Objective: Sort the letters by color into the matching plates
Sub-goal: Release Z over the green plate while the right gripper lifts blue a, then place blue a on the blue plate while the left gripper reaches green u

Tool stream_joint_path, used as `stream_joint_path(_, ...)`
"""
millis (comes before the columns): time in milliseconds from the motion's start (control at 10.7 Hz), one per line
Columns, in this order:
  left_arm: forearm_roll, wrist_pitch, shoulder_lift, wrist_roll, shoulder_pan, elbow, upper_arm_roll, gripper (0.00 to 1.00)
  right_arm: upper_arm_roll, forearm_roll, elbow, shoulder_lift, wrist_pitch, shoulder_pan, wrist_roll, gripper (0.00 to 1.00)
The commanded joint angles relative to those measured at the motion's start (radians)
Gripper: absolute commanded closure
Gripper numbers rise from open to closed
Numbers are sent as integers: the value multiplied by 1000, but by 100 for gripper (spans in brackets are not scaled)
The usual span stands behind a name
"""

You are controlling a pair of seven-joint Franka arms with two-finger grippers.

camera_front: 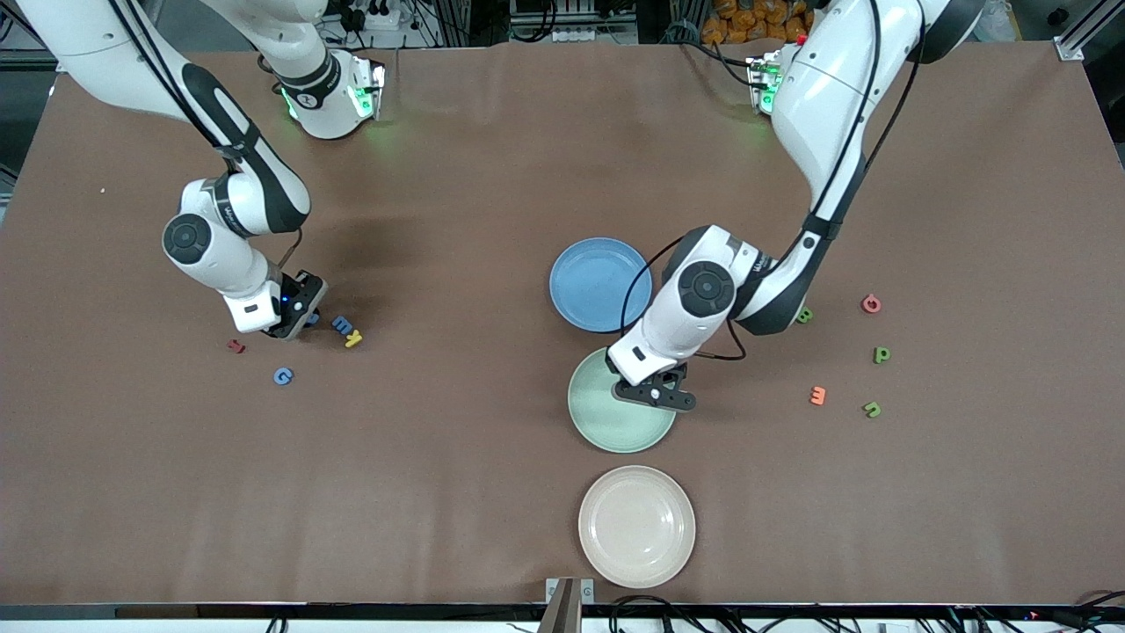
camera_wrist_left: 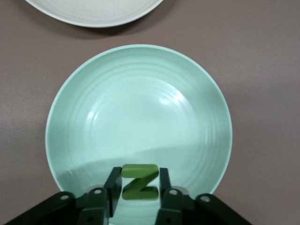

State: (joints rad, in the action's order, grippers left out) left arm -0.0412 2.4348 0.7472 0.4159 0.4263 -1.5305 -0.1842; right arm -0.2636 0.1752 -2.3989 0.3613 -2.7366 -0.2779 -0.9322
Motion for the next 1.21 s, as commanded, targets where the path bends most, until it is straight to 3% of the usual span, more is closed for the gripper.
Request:
stream_joint_path(0,-55,-13,-9,35,14,29,43,0,-6,4,18,-16,-2,-23,64,79)
stream_joint_path(466,-121,-271,-140,-56,-78,12,77,0,-8,-23,23,-28,14,-30,105,80)
stream_joint_path(559,-121,-299,-155,-107,-105,-14,78,0,-9,-83,33,-41,40,-23,111,81)
stream_joint_path(745,-159,-299,-192,-252,-215,-62,75,0,-9,-309,61,-91,159,60,200,81)
stream_joint_path(932,-154,-298,-198,-307,-315,-69,68,0,-9,-371,75,-104,166,155,437,81)
stream_joint_path(1118,-143,-293,-186,-175,-380,-71,69,0,-8,-372,124,-97,167,302,814,81)
